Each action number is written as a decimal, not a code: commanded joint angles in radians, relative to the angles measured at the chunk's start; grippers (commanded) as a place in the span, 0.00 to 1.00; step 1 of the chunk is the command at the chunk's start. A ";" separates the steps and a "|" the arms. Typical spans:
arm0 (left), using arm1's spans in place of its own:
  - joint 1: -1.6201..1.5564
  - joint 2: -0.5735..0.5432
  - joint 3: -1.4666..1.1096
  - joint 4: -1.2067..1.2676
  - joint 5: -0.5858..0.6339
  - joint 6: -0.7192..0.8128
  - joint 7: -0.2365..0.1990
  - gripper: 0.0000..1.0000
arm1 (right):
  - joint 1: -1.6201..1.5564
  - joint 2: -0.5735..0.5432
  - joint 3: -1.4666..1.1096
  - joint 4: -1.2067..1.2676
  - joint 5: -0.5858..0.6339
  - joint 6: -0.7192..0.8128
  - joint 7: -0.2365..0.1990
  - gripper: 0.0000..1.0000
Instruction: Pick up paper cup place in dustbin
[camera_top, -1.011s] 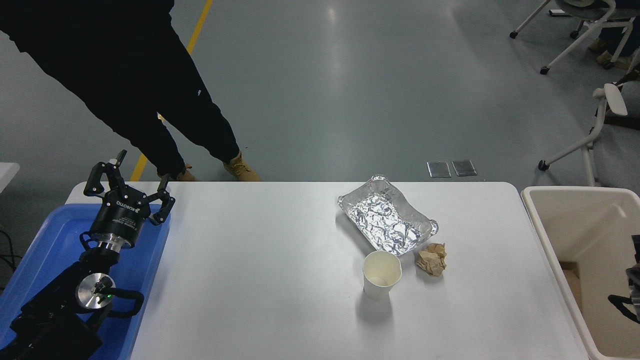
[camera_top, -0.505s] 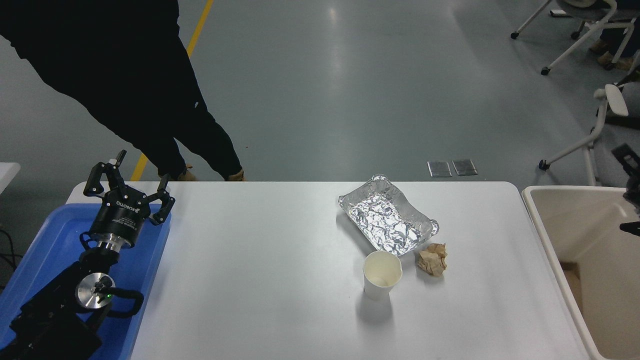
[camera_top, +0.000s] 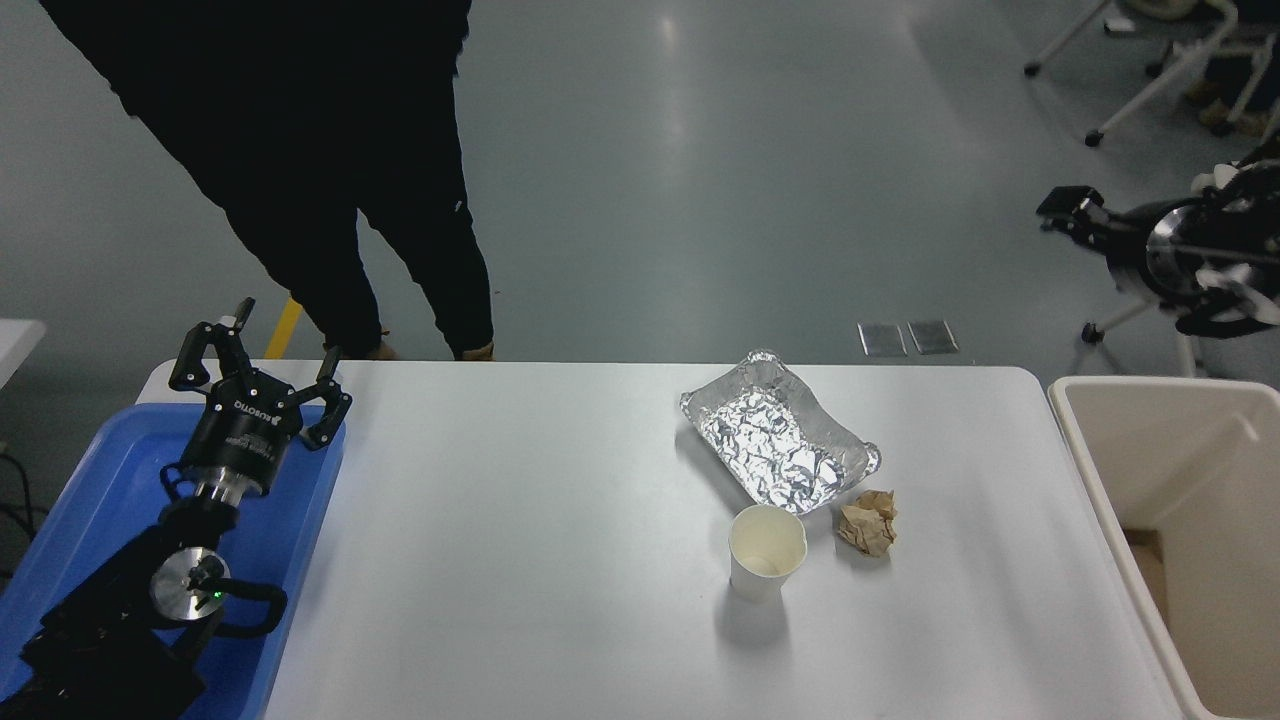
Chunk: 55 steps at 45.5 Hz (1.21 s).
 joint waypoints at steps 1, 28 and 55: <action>0.000 0.000 0.000 0.001 0.000 0.000 0.000 0.98 | 0.272 0.013 -0.010 0.251 0.000 0.261 0.001 1.00; 0.000 0.000 0.000 -0.001 0.000 0.000 0.000 0.98 | 0.526 0.109 0.049 0.400 0.001 0.440 0.000 1.00; 0.000 0.000 0.000 0.001 0.000 0.000 -0.001 0.98 | 0.228 0.331 0.024 0.374 0.001 0.220 -0.008 1.00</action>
